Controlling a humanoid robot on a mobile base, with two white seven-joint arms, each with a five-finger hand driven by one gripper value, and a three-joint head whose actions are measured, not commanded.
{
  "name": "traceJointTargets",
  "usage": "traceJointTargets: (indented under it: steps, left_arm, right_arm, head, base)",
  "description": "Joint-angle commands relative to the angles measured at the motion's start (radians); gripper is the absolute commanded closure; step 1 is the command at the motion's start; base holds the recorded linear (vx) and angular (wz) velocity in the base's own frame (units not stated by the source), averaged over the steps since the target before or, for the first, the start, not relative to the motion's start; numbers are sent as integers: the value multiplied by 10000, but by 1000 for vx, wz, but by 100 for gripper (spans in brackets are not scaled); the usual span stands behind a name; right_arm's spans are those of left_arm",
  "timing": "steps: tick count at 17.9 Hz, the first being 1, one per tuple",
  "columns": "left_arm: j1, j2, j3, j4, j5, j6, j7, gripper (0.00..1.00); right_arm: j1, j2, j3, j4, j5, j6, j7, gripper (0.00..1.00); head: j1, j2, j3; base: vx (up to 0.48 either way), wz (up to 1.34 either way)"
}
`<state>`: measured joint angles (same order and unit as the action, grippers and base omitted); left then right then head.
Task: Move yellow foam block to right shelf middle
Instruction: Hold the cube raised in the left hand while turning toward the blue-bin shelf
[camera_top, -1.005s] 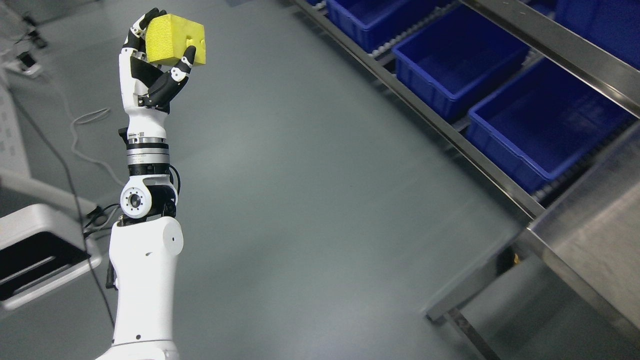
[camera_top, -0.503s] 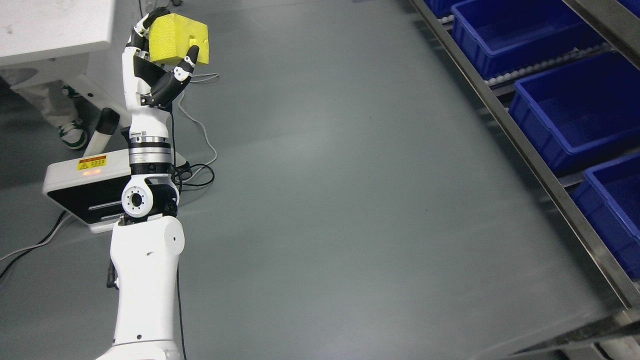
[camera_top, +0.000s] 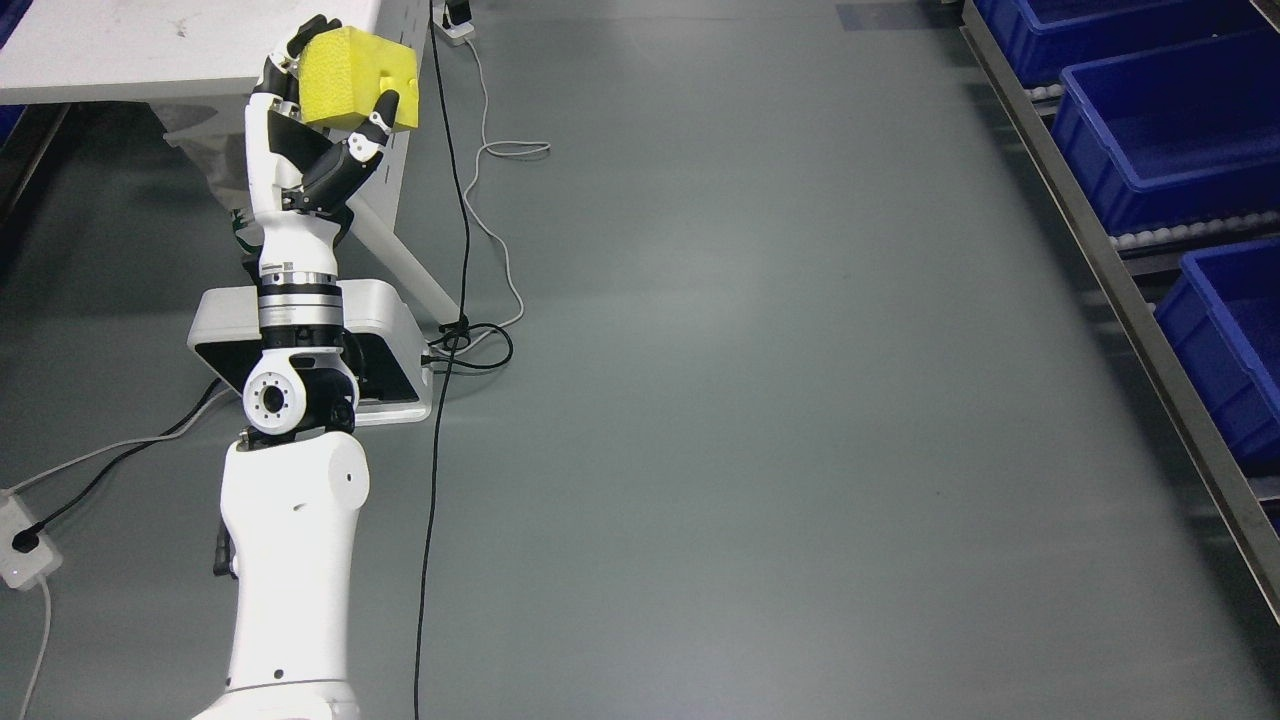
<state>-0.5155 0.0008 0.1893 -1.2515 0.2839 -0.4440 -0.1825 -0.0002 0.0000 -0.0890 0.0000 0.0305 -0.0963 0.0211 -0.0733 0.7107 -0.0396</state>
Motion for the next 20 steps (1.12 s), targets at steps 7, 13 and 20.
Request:
traceJointTargets:
  steps: [7,13,20]
  left_arm:
    - [-397,167,116,-17,-1,129,106,57]
    - [-873,167,377,-2,-1,543,122,57]
    - [-827,167,408,13,-1,574,122,57]
  right_arm:
    - [-14,-175,0,-175,-305,-3,-27,0]
    - [-14,-175,0,-175,-305,-3,-27,0]
    - [-14,-175,0,-175,-305,-3,-27,0]
  head:
    - [0,0,0]
    - [0,0,0]
    - [0,0,0]
  base:
    - [247,-60]
    - [286,-210]
    - [353,-138]
